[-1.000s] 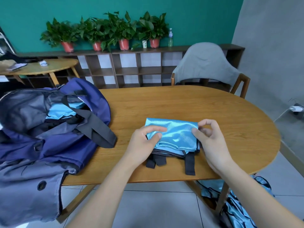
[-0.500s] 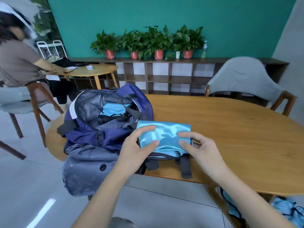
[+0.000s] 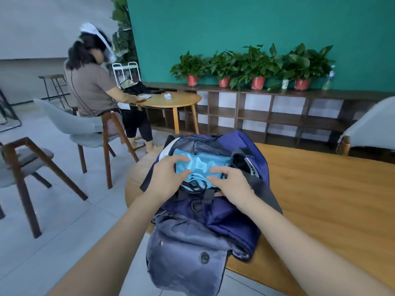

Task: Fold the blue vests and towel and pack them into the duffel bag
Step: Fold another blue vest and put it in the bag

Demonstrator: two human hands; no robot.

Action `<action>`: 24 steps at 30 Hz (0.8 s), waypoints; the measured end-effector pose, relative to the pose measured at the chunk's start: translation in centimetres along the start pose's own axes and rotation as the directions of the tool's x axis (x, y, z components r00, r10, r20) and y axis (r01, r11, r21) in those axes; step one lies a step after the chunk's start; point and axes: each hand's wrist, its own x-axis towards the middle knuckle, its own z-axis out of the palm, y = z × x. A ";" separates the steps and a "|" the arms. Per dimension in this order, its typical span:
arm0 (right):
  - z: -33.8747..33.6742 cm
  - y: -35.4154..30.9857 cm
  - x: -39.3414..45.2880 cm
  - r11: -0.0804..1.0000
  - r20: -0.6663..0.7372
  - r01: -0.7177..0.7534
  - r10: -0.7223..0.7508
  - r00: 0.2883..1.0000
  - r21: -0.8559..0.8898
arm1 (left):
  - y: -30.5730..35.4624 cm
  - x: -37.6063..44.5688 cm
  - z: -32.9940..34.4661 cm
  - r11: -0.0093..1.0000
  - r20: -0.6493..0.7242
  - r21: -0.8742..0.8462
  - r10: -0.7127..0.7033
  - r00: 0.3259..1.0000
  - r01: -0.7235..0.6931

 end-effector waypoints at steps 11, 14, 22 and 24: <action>-1.2 2.2 6.1 0.891 -0.122 -0.044 -0.013 0.992 -0.451 | -2.0 7.7 6.4 0.992 0.230 0.056 -0.122 0.965 0.112; -1.7 3.2 5.3 0.828 -0.027 -0.077 0.074 0.997 -0.555 | -3.6 6.5 8.0 0.981 0.312 0.106 -0.189 0.931 0.164; -1.2 3.0 3.9 0.863 0.019 -0.054 0.074 0.997 -0.502 | -5.4 5.5 6.7 0.986 0.279 0.044 -0.164 0.946 0.158; -1.4 3.1 3.6 0.827 0.040 -0.081 0.124 0.991 -0.556 | -5.7 4.9 6.8 0.982 0.357 0.078 -0.188 0.915 0.172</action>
